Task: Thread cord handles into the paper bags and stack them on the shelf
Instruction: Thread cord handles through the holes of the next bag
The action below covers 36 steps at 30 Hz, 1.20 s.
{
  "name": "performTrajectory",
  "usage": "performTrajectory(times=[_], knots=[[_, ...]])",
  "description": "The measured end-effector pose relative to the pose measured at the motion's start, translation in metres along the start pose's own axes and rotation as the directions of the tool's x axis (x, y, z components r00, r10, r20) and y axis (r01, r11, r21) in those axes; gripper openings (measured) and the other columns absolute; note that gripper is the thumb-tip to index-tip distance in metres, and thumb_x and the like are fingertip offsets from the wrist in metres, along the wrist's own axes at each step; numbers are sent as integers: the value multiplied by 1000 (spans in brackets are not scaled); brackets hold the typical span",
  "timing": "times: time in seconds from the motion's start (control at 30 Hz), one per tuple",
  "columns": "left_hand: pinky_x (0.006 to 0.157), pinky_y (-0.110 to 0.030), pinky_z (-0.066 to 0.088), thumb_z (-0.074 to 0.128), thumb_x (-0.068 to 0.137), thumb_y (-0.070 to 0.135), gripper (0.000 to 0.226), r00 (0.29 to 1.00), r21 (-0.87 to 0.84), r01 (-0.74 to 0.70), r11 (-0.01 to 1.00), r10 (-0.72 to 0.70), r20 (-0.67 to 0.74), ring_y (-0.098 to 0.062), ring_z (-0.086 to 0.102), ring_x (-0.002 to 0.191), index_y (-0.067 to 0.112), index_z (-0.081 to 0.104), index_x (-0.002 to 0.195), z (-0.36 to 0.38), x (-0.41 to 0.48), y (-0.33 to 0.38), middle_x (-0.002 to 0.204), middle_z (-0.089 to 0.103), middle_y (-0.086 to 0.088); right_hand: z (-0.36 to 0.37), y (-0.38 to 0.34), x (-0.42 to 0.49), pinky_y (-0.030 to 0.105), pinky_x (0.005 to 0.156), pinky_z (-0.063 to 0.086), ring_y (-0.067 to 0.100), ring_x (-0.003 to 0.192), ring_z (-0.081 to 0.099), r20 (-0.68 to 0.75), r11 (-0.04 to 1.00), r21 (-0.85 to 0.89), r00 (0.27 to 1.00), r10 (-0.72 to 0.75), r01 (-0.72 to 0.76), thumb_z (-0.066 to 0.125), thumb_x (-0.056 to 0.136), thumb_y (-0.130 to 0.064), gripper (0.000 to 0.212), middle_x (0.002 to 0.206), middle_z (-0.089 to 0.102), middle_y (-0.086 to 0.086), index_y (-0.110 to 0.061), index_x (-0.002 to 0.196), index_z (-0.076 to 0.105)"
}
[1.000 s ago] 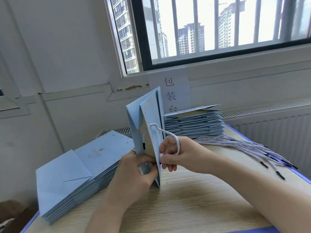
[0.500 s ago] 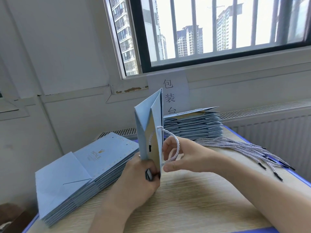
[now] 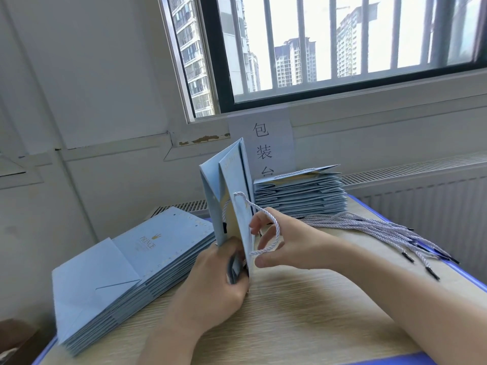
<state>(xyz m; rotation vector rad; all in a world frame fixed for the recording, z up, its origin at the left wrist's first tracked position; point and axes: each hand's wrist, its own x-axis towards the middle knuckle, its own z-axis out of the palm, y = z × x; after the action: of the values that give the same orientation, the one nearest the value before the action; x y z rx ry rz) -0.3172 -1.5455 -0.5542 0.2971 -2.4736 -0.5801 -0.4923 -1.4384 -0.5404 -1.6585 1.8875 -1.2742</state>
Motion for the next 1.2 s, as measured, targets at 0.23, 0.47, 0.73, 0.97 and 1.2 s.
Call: performTrajectory(times=[0.23,0.47,0.73,0.97,1.2], knots=[[64,-27,48,58,94,17,15,999,-70,22,997,-25,-39,-14,59,74,28,65,88,1,0,3,79,63,9,-1,2,1,28,79,55,11,98,66,24,1000,3,1000,3,-3,84,73,-20,54,113,57,-13,-37,111,50],[59,-13,42,73,80,18,22,996,5,64,998,-64,-57,-9,58,73,33,67,65,3,2,3,72,63,5,-6,-5,-1,40,84,59,15,108,64,5,989,147,1000,-16,15,87,63,-34,86,129,47,-11,-44,131,36],[59,-10,38,72,80,21,44,996,95,15,995,-8,-84,-5,53,68,54,53,59,6,2,2,69,56,8,9,-11,-2,44,96,53,7,118,55,-148,996,5,985,-85,86,82,56,-61,101,141,37,-15,-58,132,16],[59,-19,45,65,80,33,16,987,59,23,998,-13,-162,-9,58,70,35,54,91,7,1,5,76,61,7,13,-11,-3,38,93,51,11,123,46,-253,986,-86,954,-159,141,79,72,-50,83,135,35,-11,-46,129,18],[66,-23,49,65,84,31,14,990,46,20,999,-13,-142,-8,58,73,31,57,95,5,1,8,78,62,8,17,-15,-2,20,68,37,12,88,40,-299,698,-650,744,-598,300,67,84,-48,31,94,44,-8,-22,75,52]])
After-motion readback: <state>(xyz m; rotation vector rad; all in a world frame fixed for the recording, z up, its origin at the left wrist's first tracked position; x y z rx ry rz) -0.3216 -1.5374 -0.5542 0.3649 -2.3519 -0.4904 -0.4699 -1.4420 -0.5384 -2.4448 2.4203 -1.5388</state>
